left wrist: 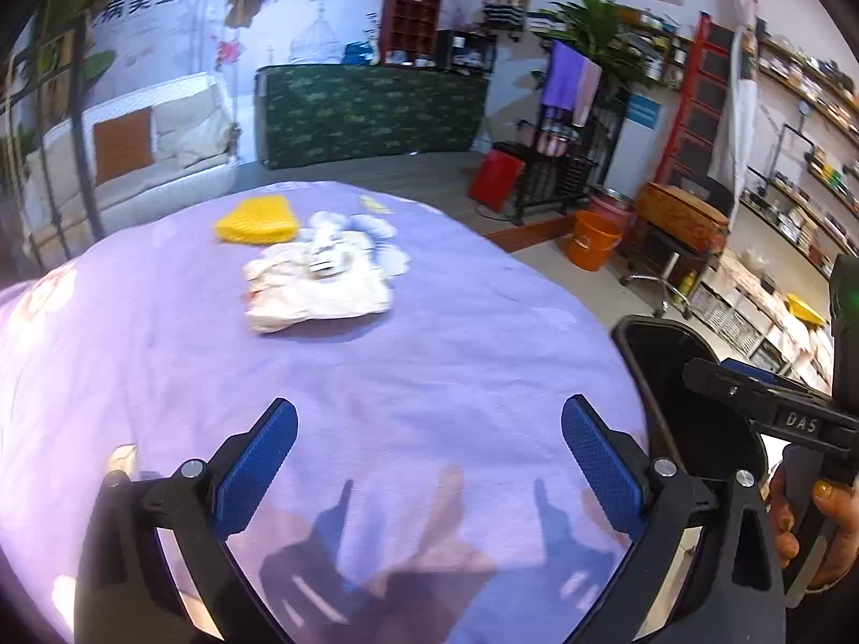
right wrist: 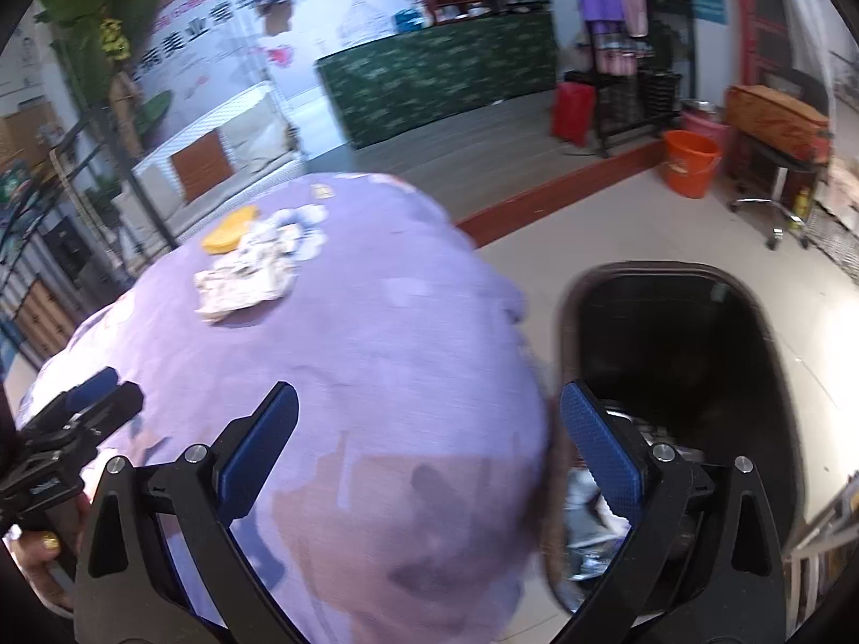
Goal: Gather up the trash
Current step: 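Move both tools back over the bed toward the remaining bags, then grasp the white printed plastic bag with the right tool and lift it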
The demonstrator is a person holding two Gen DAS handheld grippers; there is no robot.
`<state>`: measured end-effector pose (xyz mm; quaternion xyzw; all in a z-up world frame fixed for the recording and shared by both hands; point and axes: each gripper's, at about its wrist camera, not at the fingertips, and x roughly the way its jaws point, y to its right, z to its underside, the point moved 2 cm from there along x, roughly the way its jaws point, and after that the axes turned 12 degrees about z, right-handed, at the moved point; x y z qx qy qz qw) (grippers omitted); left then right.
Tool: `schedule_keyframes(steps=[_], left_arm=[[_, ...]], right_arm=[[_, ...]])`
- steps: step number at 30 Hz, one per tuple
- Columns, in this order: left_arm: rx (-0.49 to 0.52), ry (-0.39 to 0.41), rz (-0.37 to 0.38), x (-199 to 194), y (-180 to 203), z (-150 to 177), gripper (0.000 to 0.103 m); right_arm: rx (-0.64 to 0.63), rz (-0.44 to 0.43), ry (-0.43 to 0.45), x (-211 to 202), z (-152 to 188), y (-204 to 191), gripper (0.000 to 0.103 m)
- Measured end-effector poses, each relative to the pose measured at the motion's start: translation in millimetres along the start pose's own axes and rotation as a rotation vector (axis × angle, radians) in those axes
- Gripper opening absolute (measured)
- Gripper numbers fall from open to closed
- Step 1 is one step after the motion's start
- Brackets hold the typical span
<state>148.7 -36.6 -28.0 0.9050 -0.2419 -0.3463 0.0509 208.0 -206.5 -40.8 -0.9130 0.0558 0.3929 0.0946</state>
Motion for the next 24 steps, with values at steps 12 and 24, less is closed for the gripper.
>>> schedule_keyframes(steps=[12, 24], left_arm=[[-0.084, -0.018, -0.094, -19, -69, 0, 0.097], [-0.157, -0.06, -0.095, -14, -112, -10, 0.097]], right_arm=[[-0.162, -0.129, -0.04, 24, -25, -86, 0.097], [-0.315, -0.183, -0.071, 78, -69, -171, 0.097]])
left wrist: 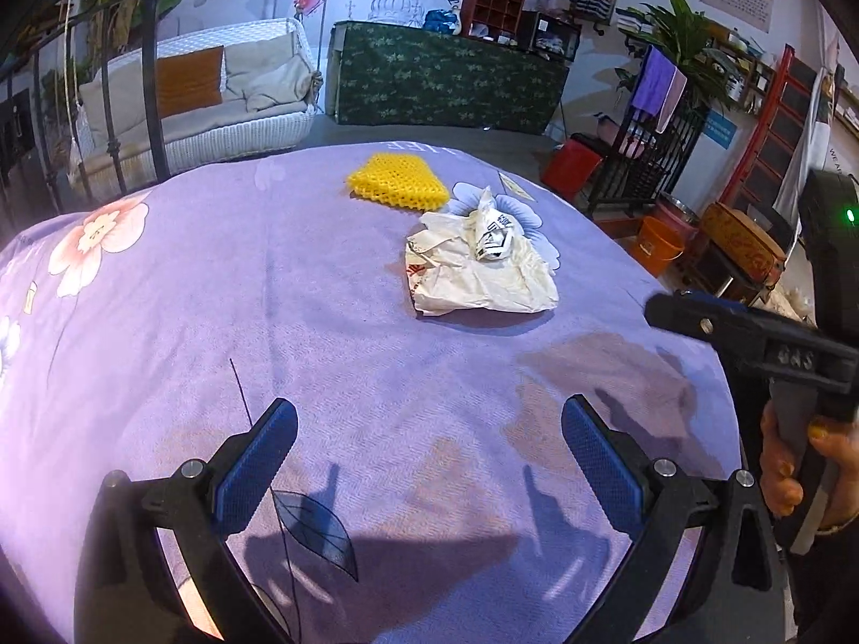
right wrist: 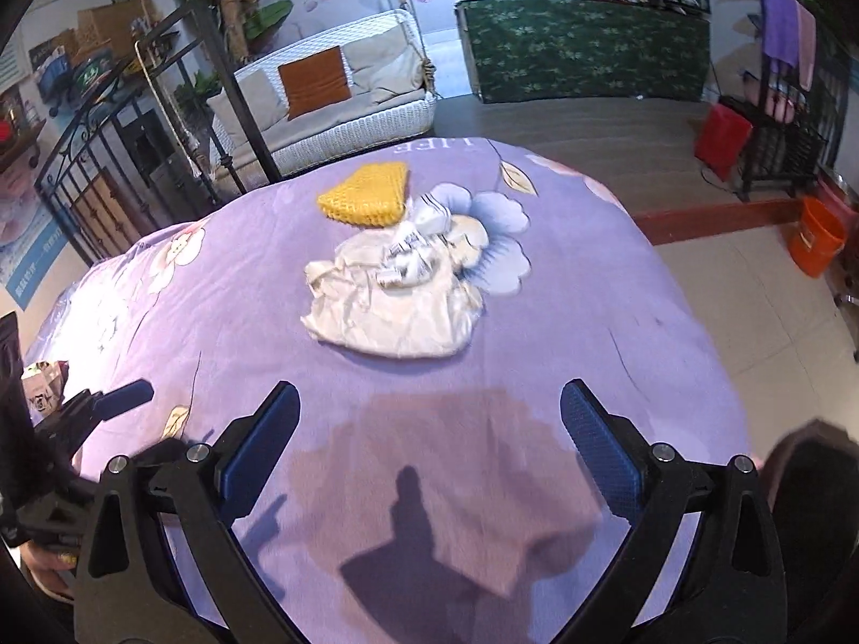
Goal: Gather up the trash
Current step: 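Grasp the white printed plastic bag with the right tool and lift it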
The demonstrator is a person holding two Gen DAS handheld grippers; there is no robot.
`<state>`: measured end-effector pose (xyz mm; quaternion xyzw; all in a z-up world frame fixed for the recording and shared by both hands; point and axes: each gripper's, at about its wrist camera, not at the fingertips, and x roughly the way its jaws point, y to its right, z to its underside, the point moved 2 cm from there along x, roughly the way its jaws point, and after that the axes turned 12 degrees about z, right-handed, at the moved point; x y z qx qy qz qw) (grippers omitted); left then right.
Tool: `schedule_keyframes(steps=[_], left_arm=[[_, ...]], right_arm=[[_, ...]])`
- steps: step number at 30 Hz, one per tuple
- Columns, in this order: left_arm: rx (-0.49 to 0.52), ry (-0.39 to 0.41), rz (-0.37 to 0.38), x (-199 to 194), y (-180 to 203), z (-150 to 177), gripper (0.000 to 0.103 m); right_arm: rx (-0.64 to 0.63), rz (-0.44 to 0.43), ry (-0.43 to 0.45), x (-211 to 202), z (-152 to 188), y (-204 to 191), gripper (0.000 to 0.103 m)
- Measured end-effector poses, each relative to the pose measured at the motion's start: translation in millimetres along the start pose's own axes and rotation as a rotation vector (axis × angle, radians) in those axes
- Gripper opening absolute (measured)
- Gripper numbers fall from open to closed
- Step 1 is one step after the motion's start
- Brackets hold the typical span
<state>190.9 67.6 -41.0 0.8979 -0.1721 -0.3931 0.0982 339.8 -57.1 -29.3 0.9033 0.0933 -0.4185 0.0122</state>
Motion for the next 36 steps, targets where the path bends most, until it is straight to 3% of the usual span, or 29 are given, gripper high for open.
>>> schedule_keyframes(steps=[9, 16, 19, 20, 24, 31, 36], left_arm=[[-0.019, -0.017, 0.03, 8, 2, 1, 0.097], [-0.012, -0.028, 0.037, 13, 1, -3, 0.097], [-0.015, -0.033, 0.042, 16, 0, -4, 0.097], [-0.014, -0.034, 0.041, 16, 0, -4, 0.097], [-0.006, -0.042, 0.038, 20, 0, -4, 0.097], [-0.006, -0.038, 0.06, 26, -2, -14, 0.097], [-0.003, -0.047, 0.075, 43, -4, -27, 0.097]], right_arm=[[-0.04, 0.013, -0.01, 60, -63, -34, 0.079], [-0.041, 0.06, -0.073, 115, -81, -51, 0.06], [-0.042, 0.121, -0.102, 134, -79, -50, 0.045], [-0.04, 0.124, -0.103, 136, -79, -48, 0.036], [-0.024, 0.1, -0.071, 126, -80, -40, 0.031], [0.057, 0.016, 0.0, 72, -84, -16, 0.03], [0.061, 0.026, 0.036, 39, -74, -7, 0.03]])
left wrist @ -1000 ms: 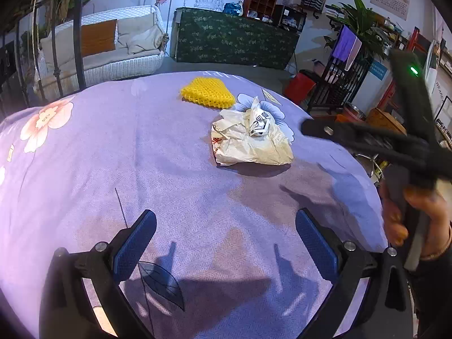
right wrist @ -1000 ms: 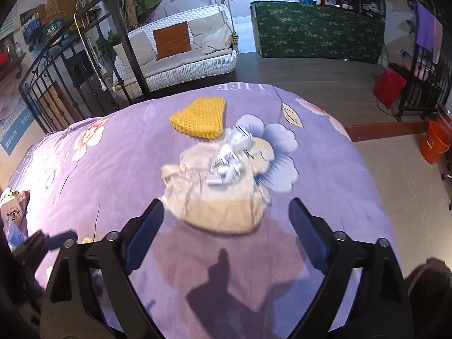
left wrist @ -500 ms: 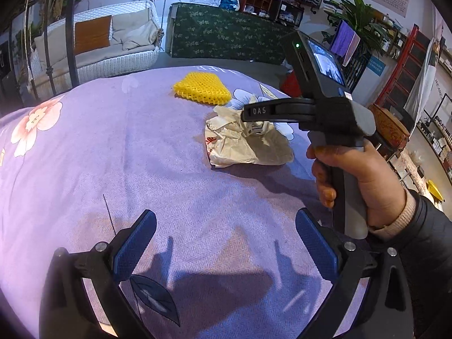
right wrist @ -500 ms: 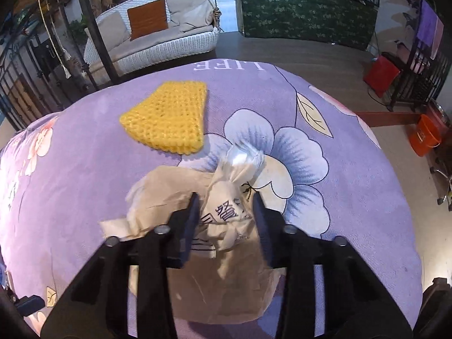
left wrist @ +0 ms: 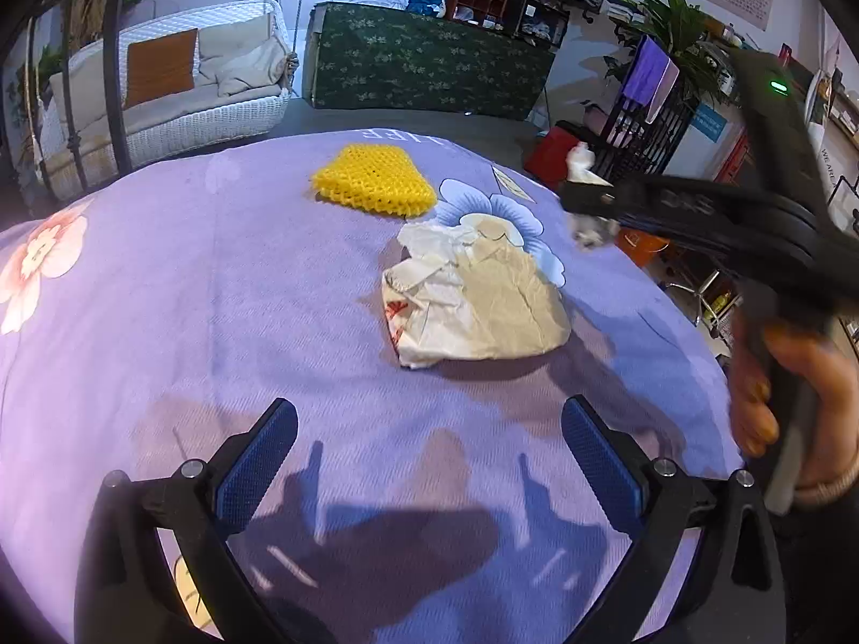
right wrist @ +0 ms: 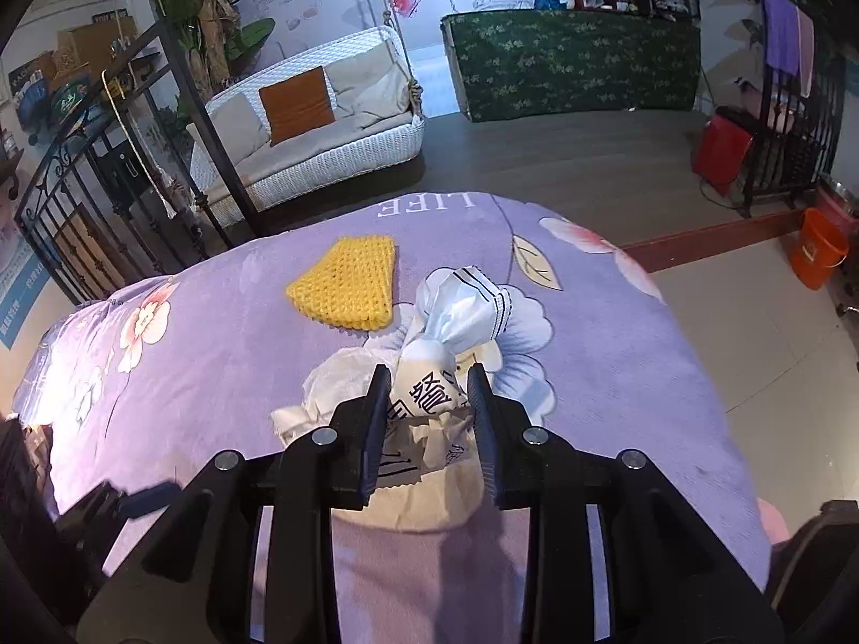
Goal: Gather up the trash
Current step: 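Grasp the white printed plastic bag with the right tool and lift it, then grasp the beige paper bag with the left tool while the right tool holds its bag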
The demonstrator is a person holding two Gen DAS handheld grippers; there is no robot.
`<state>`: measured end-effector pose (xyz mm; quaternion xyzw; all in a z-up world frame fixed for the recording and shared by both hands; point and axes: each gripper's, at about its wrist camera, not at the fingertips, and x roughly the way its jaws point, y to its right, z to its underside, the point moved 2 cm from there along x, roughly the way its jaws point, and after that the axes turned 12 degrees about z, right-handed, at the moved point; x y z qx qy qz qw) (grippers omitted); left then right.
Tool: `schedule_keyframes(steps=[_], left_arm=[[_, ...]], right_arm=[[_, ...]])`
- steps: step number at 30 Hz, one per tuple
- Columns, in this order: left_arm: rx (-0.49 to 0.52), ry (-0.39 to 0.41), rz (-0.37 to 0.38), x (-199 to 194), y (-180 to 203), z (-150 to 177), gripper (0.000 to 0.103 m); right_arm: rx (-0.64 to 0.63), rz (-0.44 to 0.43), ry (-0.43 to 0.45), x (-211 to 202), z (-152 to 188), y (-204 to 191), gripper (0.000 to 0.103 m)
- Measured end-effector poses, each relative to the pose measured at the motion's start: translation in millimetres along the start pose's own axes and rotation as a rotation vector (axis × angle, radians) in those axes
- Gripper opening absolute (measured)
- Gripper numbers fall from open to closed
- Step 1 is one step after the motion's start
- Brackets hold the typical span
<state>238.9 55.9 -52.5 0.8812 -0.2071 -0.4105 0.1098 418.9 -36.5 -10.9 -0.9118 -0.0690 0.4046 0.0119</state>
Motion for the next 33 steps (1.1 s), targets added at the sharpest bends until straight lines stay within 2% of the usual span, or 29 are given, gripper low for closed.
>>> schedule_keyframes(steps=[9, 14, 18, 24, 26, 31, 33], left_arm=[[-0.056, -0.017, 0.033, 39, -7, -26, 0.096], [-0.061, -0.056, 0.031, 59, -3, -34, 0.095], [-0.067, -0.1, 0.033, 74, 0, -36, 0.09], [-0.079, -0.123, 0.021, 82, -1, -29, 0.071], [-0.072, -0.119, 0.01, 81, -1, -28, 0.054], [-0.1, -0.087, 0.031, 71, -3, -25, 0.039], [-0.108, -0.072, 0.038, 66, -4, -23, 0.036]], right_arm=[[-0.034, 0.034, 0.094, -50, 29, 16, 0.03], [-0.018, 0.05, 0.082, -59, 44, 33, 0.03], [-0.005, 0.061, 0.075, -65, 54, 44, 0.03], [0.024, 0.075, 0.058, -68, 65, 56, 0.03], [0.03, 0.079, 0.054, -69, 68, 58, 0.03], [0.053, 0.074, 0.042, -69, 74, 64, 0.03], [0.059, 0.073, 0.044, -71, 76, 66, 0.03]])
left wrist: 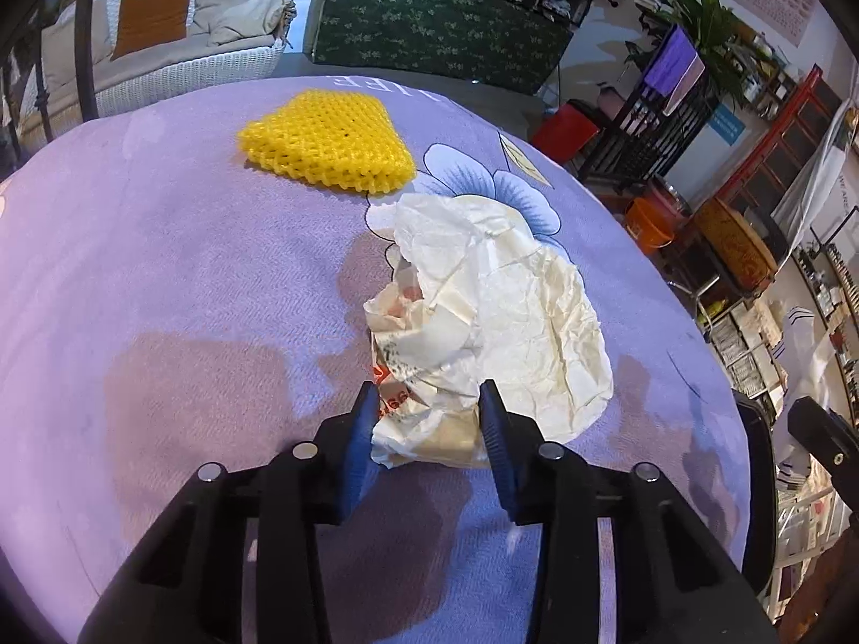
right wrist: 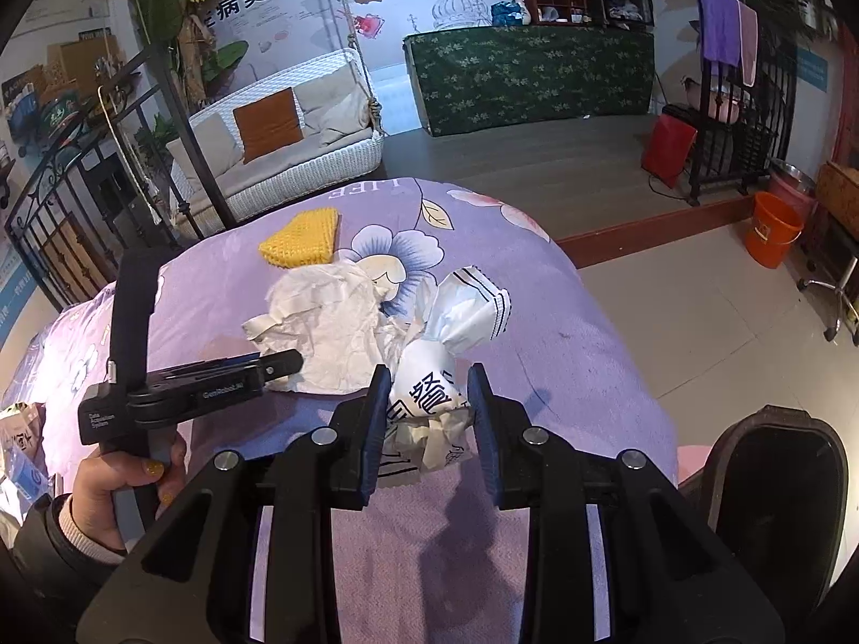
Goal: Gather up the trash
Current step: 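Grasp the beige paper bag with the left tool while the right tool holds its bag, then carry both bags to the bin and open the right tool over it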
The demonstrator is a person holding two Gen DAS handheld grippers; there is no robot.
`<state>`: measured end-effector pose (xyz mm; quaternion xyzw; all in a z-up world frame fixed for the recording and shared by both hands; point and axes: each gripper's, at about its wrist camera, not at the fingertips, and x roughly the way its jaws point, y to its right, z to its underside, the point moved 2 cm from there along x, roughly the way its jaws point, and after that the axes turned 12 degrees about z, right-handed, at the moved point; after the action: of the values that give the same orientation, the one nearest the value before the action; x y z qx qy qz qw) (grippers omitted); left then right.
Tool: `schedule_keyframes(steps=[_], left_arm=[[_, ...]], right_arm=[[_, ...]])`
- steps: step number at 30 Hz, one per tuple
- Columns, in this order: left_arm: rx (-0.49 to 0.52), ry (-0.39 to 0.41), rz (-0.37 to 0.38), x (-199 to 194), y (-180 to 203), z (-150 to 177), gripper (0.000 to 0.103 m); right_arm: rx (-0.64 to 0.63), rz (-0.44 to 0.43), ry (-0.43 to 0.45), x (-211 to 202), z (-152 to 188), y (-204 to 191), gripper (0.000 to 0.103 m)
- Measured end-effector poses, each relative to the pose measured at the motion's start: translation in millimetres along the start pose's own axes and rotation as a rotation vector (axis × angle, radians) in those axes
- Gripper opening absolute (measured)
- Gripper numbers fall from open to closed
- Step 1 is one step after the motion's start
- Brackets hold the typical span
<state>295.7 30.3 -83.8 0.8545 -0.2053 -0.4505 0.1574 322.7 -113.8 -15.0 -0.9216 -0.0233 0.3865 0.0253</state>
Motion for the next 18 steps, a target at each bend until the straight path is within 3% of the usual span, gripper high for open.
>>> schedule_keyframes(steps=[5, 13, 18], left_arm=[[0.001, 0.053, 0.005, -27, 0, 9, 0.03], [0.015, 0.197, -0.042, -100, 1, 34, 0.03], [0.012, 0.225, -0.06, -120, 6, 51, 0.03]], right_arm=[[0.012, 0.004, 0.007, -6, 5, 6, 0.03], [0.011, 0.033, 0.048, -28, 18, 13, 0.03], [0.02, 0.033, 0.054, -38, 29, 15, 0.03]])
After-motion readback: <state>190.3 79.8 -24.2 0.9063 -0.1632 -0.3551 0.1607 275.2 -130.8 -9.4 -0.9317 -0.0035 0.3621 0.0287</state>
